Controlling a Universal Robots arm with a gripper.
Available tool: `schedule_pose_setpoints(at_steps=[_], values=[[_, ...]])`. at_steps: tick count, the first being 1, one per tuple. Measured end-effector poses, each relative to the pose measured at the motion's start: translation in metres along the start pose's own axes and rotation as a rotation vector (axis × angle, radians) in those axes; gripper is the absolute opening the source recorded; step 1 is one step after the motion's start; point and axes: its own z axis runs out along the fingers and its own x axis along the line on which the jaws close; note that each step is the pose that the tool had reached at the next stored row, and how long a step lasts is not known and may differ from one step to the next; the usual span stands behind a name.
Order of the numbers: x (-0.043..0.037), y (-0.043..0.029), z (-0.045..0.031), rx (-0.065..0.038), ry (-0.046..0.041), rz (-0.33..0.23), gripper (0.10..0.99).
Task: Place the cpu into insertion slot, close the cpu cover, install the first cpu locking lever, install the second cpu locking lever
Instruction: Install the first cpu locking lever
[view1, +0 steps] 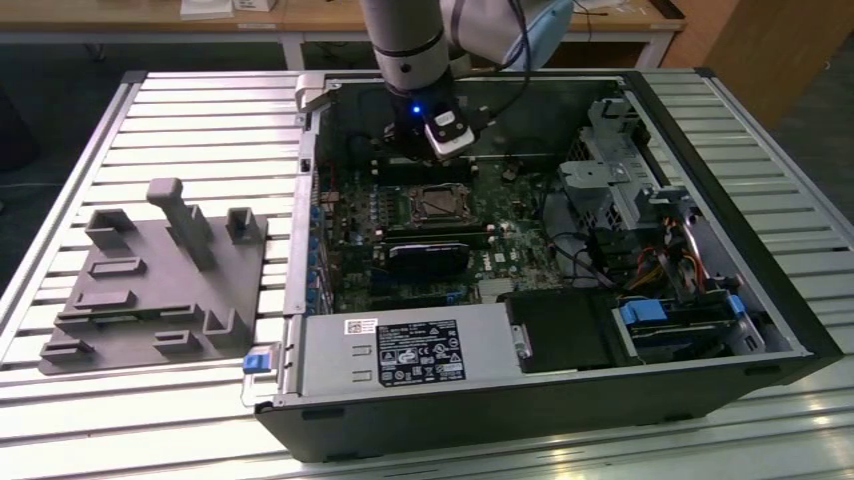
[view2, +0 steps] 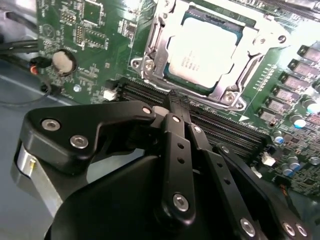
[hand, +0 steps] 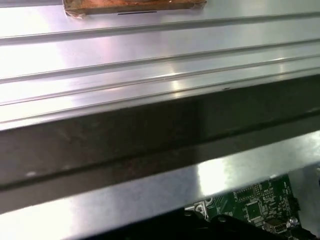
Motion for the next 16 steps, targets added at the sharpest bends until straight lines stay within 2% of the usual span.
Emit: schedule_pose_setpoints(at_steps=[5, 7, 10, 16], values=[[-0.0074, 0.0013, 0.0020, 0.030, 0.0378, -0.001, 0.106], [-0.0094, 0.0009, 0.0026, 0.039, 0.0494, -0.001, 0.106], [-0.0107, -0.0023, 0.0024, 0.049, 0.0507, -0.003, 0.106], [-0.0133, -0.0130, 0.0016, 0.059, 0.0486, -0.005, 0.106]])
